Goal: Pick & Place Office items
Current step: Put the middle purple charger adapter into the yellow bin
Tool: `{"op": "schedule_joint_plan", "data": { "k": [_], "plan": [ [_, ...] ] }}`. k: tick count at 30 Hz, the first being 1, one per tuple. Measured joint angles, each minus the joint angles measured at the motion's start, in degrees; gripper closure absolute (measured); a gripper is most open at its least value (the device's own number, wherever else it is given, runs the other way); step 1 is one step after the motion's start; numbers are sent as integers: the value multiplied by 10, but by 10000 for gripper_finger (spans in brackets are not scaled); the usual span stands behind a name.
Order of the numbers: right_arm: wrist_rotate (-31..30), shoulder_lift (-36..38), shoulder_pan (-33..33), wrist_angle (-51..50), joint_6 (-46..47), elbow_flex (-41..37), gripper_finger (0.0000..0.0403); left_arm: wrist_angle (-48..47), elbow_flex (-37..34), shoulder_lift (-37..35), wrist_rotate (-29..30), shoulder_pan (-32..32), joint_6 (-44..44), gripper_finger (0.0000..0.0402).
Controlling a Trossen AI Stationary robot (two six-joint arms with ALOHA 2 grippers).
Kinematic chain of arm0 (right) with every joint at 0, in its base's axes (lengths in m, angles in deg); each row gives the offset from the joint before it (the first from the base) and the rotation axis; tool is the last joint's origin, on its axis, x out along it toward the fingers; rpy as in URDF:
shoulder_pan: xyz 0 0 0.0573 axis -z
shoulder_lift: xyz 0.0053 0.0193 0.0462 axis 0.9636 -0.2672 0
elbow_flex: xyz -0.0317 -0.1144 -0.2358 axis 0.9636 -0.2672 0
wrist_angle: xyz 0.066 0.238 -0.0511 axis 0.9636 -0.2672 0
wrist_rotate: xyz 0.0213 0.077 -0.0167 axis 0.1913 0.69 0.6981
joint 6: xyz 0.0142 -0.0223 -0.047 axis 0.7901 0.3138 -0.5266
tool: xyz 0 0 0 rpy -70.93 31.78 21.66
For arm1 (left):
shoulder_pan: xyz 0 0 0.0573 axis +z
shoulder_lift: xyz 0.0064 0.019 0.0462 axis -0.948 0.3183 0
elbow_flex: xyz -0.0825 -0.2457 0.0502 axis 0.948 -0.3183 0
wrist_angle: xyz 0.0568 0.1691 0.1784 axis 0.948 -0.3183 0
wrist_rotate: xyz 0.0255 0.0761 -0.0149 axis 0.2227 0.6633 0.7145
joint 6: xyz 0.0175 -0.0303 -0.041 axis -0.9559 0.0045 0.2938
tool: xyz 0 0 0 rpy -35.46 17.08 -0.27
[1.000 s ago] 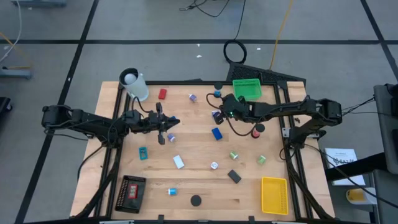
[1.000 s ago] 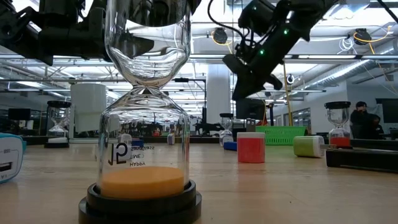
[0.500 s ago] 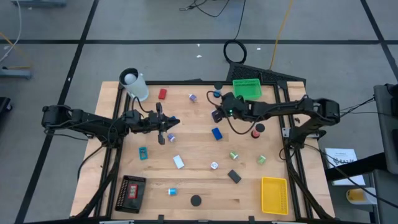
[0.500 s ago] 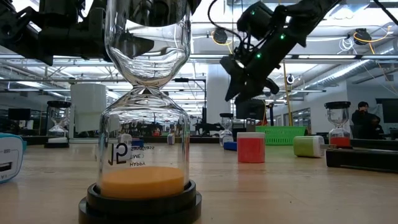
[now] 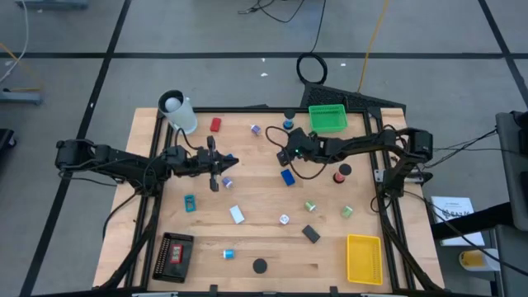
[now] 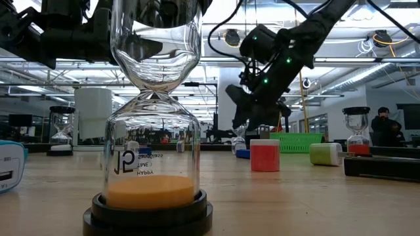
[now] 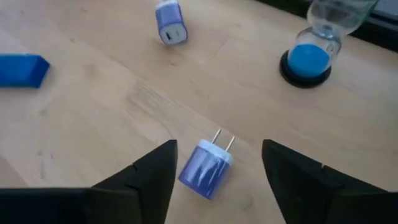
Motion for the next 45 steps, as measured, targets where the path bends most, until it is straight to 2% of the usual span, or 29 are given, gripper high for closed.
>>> {"op": "schedule_joint_plan", "data": {
  "k": [6,14,19,26,30,39,42,45],
  "plan": [
    [0,0,14,0,25,2,142,0,0,0,0,0,0,376],
    [14,-1,15,5,30,2,144,0,0,0,0,0,0,376],
    [36,-51,14,28,28,1,144,0,0,0,0,0,0,376],
    [45,-119,22,25,-6,48,145,0,0,0,0,0,0,376],
    [45,-124,26,-4,-10,63,156,0,0,0,0,-1,0,376],
    [55,-119,25,-25,-19,62,220,0,0,0,0,-1,0,376],
    [60,-107,25,-34,-22,65,220,0,0,0,0,-1,0,376],
    [60,-80,25,-79,-33,76,203,0,0,0,0,-1,0,376]
  ]
}}
